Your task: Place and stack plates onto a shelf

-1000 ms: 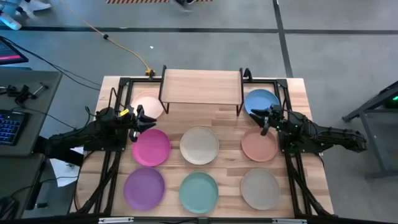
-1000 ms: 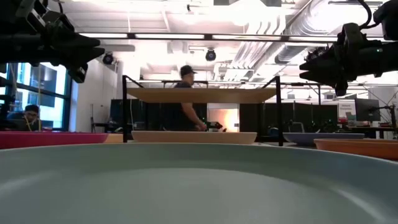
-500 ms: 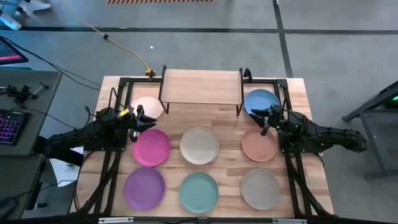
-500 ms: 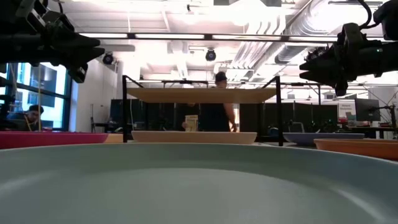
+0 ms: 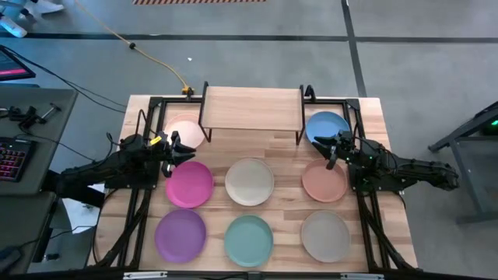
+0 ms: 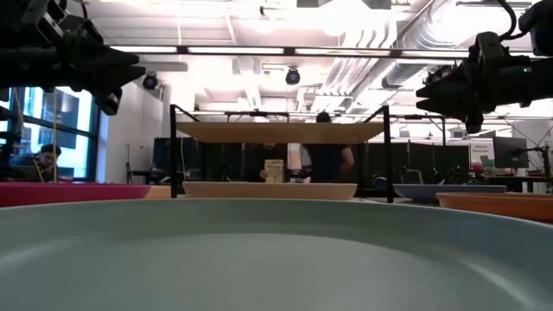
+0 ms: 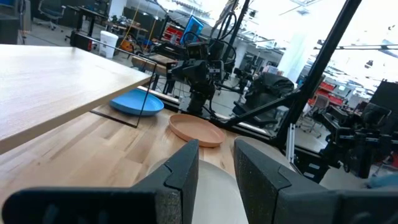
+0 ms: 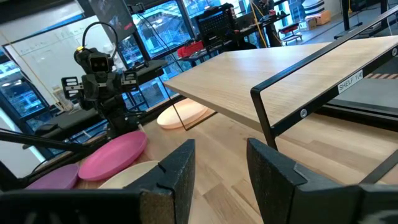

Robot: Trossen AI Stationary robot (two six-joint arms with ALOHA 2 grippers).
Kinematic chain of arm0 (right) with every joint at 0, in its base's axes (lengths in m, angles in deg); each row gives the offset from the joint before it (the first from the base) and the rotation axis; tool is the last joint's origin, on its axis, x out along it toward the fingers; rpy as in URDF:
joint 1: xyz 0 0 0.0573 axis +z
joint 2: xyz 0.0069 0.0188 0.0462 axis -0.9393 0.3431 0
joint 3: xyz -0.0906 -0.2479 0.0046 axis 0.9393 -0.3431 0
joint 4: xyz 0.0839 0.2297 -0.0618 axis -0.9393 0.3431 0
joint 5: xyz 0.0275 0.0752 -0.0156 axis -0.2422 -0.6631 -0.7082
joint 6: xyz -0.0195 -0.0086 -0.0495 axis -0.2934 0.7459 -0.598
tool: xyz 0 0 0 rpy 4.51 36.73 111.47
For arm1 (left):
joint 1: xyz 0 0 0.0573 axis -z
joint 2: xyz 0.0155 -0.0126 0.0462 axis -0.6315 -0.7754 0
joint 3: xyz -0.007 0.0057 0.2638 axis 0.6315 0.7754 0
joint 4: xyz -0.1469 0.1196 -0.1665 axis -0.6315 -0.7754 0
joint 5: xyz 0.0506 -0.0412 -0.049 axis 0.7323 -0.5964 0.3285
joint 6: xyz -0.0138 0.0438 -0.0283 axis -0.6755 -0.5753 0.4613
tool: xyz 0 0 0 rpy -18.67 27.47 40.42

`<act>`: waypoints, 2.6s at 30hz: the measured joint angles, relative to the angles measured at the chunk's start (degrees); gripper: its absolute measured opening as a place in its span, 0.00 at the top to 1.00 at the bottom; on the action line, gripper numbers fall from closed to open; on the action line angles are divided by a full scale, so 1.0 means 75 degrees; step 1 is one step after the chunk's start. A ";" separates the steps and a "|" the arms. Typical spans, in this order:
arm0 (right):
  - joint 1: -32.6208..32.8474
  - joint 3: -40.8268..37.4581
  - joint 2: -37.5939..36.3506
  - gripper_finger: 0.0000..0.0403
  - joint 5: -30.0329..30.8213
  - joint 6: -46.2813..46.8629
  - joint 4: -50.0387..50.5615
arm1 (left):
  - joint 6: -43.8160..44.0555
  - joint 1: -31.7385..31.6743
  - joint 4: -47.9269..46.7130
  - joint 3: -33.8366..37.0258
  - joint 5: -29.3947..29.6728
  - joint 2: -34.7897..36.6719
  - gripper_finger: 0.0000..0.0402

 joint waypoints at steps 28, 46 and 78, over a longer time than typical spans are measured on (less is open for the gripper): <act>0.0000 0.0000 -0.0003 0.68 -0.0002 0.0000 0.0000 | 0.0000 0.0000 0.0000 0.0000 0.0000 0.0000 0.78; 0.0000 0.0002 -0.0002 0.68 -0.0001 -0.0001 -0.0001 | 0.0006 -0.0002 0.0009 0.0000 0.0000 0.0001 0.78; -0.0003 0.0002 0.0000 0.68 0.0493 0.1687 -0.1130 | 0.1457 -0.0003 0.2113 -0.0003 0.1463 -0.0006 0.78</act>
